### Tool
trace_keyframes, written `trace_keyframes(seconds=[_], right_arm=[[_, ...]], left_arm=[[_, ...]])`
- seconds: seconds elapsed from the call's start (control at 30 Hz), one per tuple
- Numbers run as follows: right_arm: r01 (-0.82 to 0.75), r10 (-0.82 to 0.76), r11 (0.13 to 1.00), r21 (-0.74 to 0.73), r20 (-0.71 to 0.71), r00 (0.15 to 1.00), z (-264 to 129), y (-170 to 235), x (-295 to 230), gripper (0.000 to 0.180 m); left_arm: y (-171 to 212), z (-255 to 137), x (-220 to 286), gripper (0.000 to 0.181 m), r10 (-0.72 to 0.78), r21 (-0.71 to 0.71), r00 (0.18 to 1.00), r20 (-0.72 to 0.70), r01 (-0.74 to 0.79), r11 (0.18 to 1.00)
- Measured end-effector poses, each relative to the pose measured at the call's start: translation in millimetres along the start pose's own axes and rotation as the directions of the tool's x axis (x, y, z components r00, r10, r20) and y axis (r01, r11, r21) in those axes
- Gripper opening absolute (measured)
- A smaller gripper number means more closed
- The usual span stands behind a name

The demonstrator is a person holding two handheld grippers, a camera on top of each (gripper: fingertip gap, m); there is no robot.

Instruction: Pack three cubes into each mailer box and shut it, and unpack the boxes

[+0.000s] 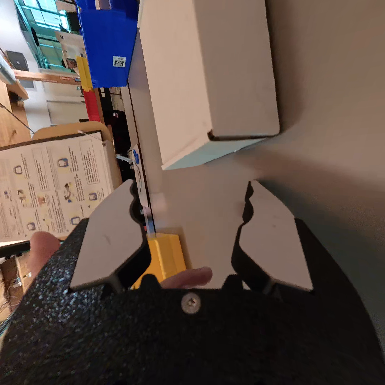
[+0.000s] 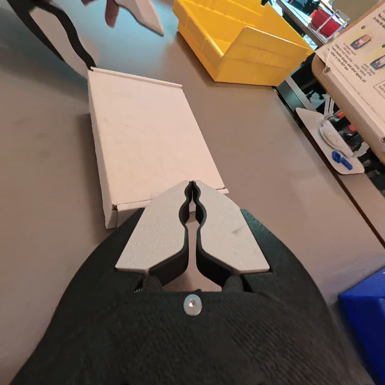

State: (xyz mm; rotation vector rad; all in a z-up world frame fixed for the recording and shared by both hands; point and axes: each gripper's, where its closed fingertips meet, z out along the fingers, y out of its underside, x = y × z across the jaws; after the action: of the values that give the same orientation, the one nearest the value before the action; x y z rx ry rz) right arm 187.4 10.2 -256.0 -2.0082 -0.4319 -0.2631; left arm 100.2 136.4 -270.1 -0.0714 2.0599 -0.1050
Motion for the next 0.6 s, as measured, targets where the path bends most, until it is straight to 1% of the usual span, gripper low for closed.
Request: trace_keyframes(seconds=[0.13, 0.27, 0.37, 0.43, 0.5, 0.53, 0.57, 0.6], right_arm=[[-0.023, 0.023, 1.000, 0.014, 0.002, 1.000, -5, 3, 1, 0.000], [-0.067, 0.067, 0.997, 0.031, 0.024, 0.997, -10, 7, 4, 0.000], [-0.056, 0.055, 0.998, 0.025, 0.020, 0.998, -13, 9, 5, 0.000], [-0.047, 0.047, 0.999, 0.017, 0.021, 0.999, -13, 9, 4, 0.000], [0.012, -0.013, 1.000, 0.017, 0.018, 1.000, -14, 9, 3, 0.000], [0.073, -0.073, 0.997, 0.015, 0.014, 0.997, -15, 8, 2, 0.000], [0.155, -0.155, 0.988, 0.016, 0.005, 0.988, -17, 7, 0, 0.000], [0.254, -0.254, 0.967, 0.017, -0.034, 0.967, -19, 5, 2, 0.000]], left_arm=[[-19, 17, 0, 0.084, -0.002, 0.068, 0.999, -0.033, 0.004, 0.998], [-23, 27, -3, 0.080, 0.017, 0.061, 0.997, -0.071, -0.013, 0.998], [-24, 29, 0, 0.077, -0.001, 0.064, 0.996, -0.092, 0.007, 0.998], [-24, 29, 2, 0.070, 0.002, 0.065, 0.995, -0.095, 0.004, 0.998], [-22, 29, 5, 0.066, 0.002, 0.055, 0.995, -0.095, 0.004, 0.998], [-21, 29, 5, 0.066, 0.003, 0.050, 0.996, -0.089, 0.001, 0.999], [-21, 29, 5, 0.066, 0.005, 0.047, 0.996, -0.085, -0.001, 0.999], [-20, 28, 6, 0.065, 0.004, 0.044, 0.996, -0.084, -0.001, 0.999]])
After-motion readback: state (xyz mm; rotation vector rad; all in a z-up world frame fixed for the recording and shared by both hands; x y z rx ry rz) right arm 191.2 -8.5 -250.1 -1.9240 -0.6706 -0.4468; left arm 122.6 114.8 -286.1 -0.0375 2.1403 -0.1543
